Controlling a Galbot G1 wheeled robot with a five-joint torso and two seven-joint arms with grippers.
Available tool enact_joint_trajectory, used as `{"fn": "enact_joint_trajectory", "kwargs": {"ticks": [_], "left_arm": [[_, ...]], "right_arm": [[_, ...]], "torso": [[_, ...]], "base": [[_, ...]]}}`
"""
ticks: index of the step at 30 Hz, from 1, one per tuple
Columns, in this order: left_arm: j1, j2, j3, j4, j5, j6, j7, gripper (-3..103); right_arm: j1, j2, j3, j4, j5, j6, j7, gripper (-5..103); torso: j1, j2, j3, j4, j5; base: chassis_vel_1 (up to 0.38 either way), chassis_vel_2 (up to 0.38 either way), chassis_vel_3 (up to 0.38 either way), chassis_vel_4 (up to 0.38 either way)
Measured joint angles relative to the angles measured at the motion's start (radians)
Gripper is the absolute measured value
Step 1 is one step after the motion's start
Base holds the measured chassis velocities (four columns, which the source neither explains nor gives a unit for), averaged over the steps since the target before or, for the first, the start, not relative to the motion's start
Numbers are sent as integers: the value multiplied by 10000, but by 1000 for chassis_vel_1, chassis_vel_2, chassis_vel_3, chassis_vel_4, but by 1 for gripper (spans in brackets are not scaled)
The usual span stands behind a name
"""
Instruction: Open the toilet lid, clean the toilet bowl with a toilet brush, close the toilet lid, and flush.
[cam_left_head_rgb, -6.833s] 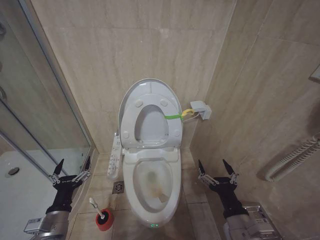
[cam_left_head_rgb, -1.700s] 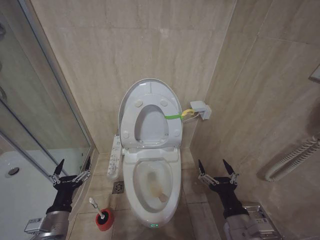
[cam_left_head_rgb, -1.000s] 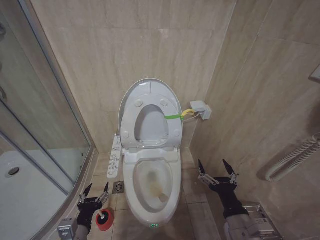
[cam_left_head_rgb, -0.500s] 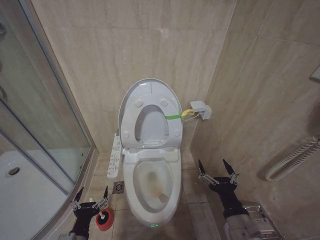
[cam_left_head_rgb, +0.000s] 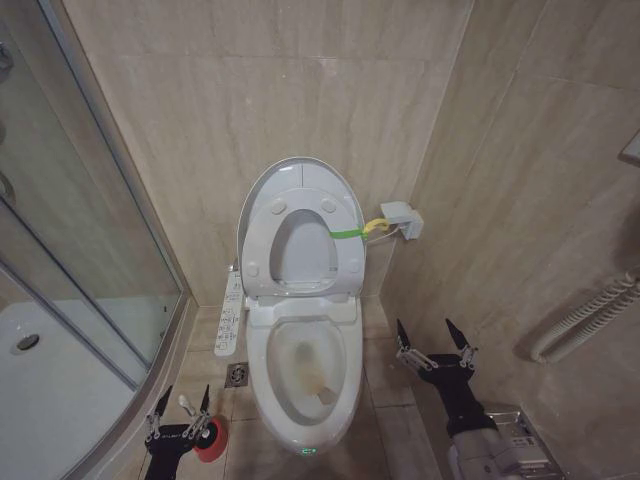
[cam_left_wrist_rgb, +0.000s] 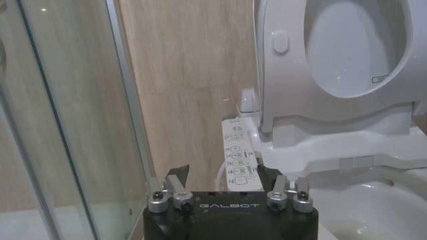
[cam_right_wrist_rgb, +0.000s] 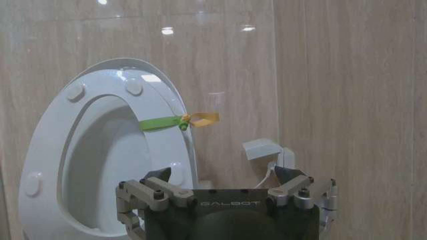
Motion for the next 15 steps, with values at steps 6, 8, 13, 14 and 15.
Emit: {"fn": "enact_joint_trajectory", "kwargs": {"ticks": [6,8,13,14,15], "left_arm": [[-77,-25,11,1046,-76,-962,-7,71],[-124,-35,17,1509,-134,-1380,-16,70],[-241,-71,36,2785,-303,-2519,-44,70],[-256,-72,37,2869,-319,-2610,-48,70],[-259,-72,37,2893,-323,-2631,-50,76]], "right_arm": [[0,0,0,0,0,0,0,100],[0,0,0,0,0,0,0,100],[0,0,0,0,0,0,0,100],[1,0,0,0,0,0,0,100],[0,0,0,0,0,0,0,100]], "torso": [[0,0,0,0,0],[0,0,0,0,0],[0,0,0,2,-2],[0,0,0,0,0],[0,0,0,0,0]], "base": [[0,0,0,0],[0,0,0,0],[0,0,0,0],[0,0,0,0],[0,0,0,0]]}}
